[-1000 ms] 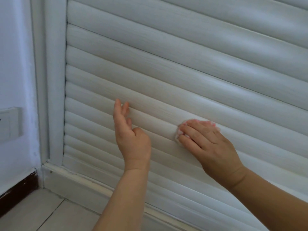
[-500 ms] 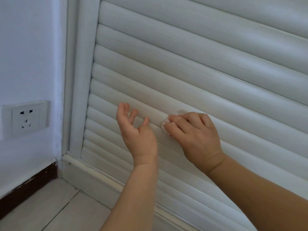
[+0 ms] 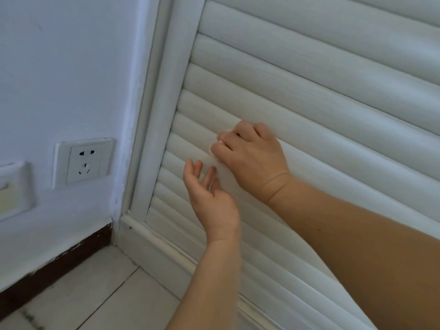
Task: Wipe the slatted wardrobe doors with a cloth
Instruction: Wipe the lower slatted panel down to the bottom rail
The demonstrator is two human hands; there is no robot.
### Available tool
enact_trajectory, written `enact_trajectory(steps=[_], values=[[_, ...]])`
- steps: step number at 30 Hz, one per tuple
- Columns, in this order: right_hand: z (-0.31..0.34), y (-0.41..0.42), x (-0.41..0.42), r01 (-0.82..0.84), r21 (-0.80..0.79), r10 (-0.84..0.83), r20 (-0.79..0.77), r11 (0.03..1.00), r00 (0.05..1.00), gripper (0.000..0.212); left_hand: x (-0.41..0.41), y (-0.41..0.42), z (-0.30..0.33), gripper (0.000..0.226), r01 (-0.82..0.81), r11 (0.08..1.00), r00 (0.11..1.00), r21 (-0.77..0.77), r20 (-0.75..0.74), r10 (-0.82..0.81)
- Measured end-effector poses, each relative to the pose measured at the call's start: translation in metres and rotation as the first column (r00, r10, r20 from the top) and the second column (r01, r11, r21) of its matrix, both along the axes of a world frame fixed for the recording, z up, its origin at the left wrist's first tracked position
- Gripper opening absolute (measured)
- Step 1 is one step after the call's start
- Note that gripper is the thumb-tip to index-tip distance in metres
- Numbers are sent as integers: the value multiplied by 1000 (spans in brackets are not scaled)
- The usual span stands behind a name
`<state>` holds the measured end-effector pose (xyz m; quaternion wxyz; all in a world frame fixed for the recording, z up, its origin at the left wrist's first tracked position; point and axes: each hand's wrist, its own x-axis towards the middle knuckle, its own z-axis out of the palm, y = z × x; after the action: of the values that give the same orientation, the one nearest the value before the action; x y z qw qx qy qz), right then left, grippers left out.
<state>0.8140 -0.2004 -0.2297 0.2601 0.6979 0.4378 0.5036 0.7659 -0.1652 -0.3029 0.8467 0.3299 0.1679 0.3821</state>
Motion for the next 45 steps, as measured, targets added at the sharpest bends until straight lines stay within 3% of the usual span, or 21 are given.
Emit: enact_trajectory(steps=[5, 10, 13, 18, 21, 24, 30, 35, 45], values=[[7, 35, 12, 40, -79, -43, -39, 996, 998, 26, 0, 7, -3, 65, 8, 1000, 1000, -12, -6, -8], [17, 72, 29, 70, -190, -68, 15, 979, 998, 11, 4, 14, -11, 66, 2, 1000, 999, -29, -42, -4], [14, 85, 34, 125, -244, -139, -42, 962, 989, 22, 6, 17, -17, 68, -6, 999, 998, -43, -55, 3], [3, 74, 44, 48, -253, -76, -102, 966, 992, 26, 6, 21, -21, 67, -27, 996, 998, -80, -62, 22], [-5, 68, 30, 157, -210, -185, -123, 965, 975, 43, 5, 21, -24, 65, -32, 995, 998, -97, -55, 27], [-13, 62, 9, 309, -282, -359, -143, 908, 922, 53, 4, 17, -25, 64, -27, 996, 998, -88, -56, 22], [-18, 31, -9, 390, -247, -424, -101, 887, 900, 71, 0, 14, -26, 64, 9, 999, 998, -41, -59, -11], [-25, -18, -23, 278, -288, -335, -171, 916, 926, 53, -2, 12, -23, 62, 12, 999, 999, -30, -50, -14], [-33, -100, -51, 157, -195, -200, -223, 968, 954, 52, -14, -6, -20, 67, 84, 991, 994, 100, -76, -76]])
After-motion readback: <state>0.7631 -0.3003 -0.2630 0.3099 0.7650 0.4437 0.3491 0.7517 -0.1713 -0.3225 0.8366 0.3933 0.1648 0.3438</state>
